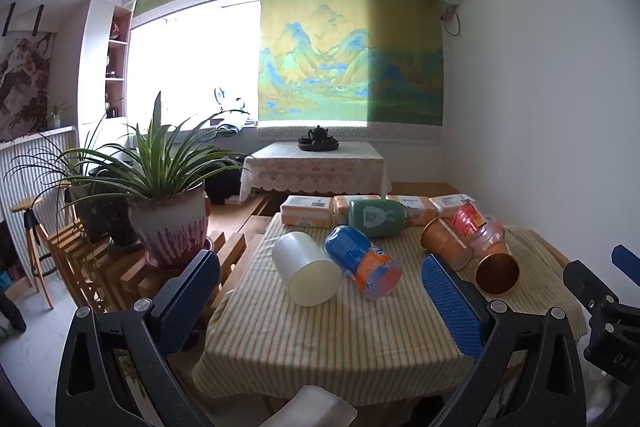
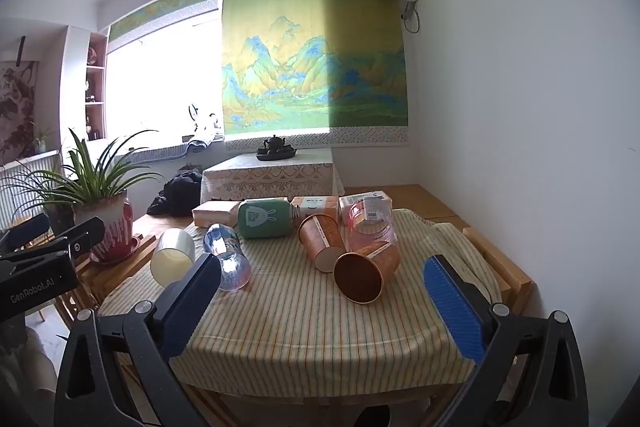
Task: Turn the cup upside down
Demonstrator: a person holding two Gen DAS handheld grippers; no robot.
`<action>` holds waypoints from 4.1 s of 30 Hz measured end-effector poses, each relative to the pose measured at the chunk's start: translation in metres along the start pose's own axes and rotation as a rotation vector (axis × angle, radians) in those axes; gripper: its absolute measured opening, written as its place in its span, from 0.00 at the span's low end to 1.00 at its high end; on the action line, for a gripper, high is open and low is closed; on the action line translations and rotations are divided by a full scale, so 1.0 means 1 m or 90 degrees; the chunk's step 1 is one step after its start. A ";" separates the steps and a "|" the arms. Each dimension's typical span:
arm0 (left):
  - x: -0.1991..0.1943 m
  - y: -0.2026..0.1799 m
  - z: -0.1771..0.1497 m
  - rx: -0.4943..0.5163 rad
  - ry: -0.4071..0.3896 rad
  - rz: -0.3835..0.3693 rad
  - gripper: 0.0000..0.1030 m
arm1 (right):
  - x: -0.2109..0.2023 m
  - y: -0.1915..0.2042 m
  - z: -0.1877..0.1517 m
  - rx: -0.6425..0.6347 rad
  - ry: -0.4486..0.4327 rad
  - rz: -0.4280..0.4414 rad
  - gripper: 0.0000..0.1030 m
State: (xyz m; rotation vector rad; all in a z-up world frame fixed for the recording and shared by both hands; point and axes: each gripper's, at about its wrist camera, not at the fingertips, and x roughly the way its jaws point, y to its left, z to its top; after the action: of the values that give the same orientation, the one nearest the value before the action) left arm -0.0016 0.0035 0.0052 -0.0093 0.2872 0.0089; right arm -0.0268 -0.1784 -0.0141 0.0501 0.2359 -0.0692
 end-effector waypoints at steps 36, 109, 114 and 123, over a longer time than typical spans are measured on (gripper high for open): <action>0.003 0.001 -0.006 -0.001 -0.004 0.003 0.99 | 0.006 0.003 -0.004 0.001 0.001 -0.001 0.98; 0.100 -0.019 -0.009 0.027 0.105 -0.010 0.99 | 0.212 -0.098 0.063 0.093 0.254 0.046 0.98; 0.110 -0.018 -0.008 0.029 0.115 0.000 0.99 | 0.270 -0.114 0.071 0.091 0.320 0.030 0.98; 0.132 -0.014 -0.009 0.032 0.134 0.022 0.99 | 0.351 -0.127 0.057 0.132 0.448 0.071 0.98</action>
State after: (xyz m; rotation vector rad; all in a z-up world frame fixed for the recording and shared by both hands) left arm 0.1228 -0.0097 -0.0404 0.0452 0.4981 0.0347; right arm 0.3169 -0.3304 -0.0469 0.2960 0.9280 0.0390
